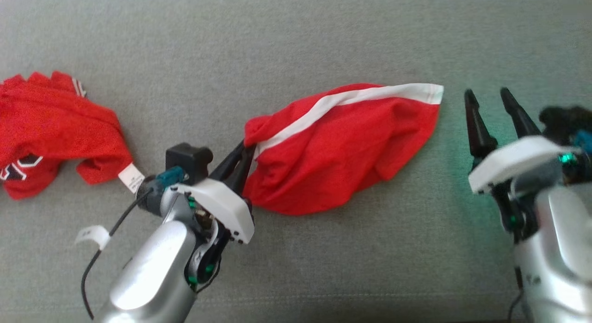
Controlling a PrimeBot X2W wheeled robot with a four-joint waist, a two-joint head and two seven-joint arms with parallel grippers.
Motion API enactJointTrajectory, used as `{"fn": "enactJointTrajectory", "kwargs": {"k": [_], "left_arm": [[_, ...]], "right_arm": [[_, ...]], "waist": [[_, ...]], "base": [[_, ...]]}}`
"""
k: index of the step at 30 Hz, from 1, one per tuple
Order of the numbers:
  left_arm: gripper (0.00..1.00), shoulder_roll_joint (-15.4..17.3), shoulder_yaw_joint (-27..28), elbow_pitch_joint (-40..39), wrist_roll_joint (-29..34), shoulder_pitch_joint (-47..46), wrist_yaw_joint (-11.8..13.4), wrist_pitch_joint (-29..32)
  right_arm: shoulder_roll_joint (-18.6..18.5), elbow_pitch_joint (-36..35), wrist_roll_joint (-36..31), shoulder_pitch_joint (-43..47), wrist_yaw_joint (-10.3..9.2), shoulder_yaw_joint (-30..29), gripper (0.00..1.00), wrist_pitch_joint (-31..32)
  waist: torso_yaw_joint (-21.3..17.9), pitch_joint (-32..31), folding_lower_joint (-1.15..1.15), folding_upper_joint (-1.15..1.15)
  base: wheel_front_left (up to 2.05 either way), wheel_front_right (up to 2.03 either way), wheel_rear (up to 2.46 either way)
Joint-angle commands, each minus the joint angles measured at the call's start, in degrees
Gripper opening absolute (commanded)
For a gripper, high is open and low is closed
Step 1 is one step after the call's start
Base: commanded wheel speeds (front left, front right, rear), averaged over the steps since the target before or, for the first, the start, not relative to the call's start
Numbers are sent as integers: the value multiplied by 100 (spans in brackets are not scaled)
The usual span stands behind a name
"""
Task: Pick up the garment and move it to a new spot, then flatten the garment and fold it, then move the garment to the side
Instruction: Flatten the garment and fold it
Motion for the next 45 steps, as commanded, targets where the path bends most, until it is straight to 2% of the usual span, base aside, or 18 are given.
{"fn": "enactJointTrajectory", "kwargs": {"k": [1, 11, 12, 13, 14, 21, 29, 35, 41, 45], "left_arm": [[0, 66, 149, -167, 49, -274, 27, -64], [0, -87, 52, 27, 117, -627, -46, -267], [0, -95, 46, 52, 118, -642, -50, -287], [0, -99, 41, 75, 122, -655, -52, -309], [0, -98, 43, 95, 124, -666, -51, -333], [0, 22, 182, 14, 174, -798, 22, -615], [0, 250, 452, -544, 222, -1194, 223, -550], [0, 470, 685, -1076, 232, -1575, 343, -333], [0, 647, 846, -1618, 218, -1924, 406, -61], [0, 716, 896, -1857, 198, -2034, 434, 87]], "right_arm": [[-96, -63, 53, -233, -4, 172, 100, 44], [-489, 1344, 382, -1122, -4, 1077, 100, 366], [-515, 1423, 422, -1172, -4, 1135, 67, 366], [-538, 1493, 465, -1208, -4, 1185, 24, 361], [-561, 1546, 502, -1237, -4, 1224, 0, 341], [-713, 1449, 576, -1422, -4, 1253, 0, -274], [-809, 381, 475, -1527, -4, 953, 0, -832], [-765, -835, 242, -1382, -4, 511, 0, -840], [-712, -1995, -18, -1224, -4, 34, 0, -559], [-668, -2417, -101, -1145, -4, -163, 0, -328]], "waist": [[86, 114, 0, 0], [288, 431, 0, 0], [293, 439, 0, 0], [295, 443, 0, 0], [294, 442, 0, 0], [196, 285, 0, 0], [43, -206, 0, 0], [-39, -600, 0, 0], [-94, -991, 0, 0], [-116, -1154, 0, 0]], "base": [[0, 0, 0], [0, 0, 0], [0, 0, 0], [0, 0, 0], [0, 0, 0], [0, 0, 0], [0, 0, 0], [0, 0, 0], [0, 0, 0], [0, 0, 0]]}}
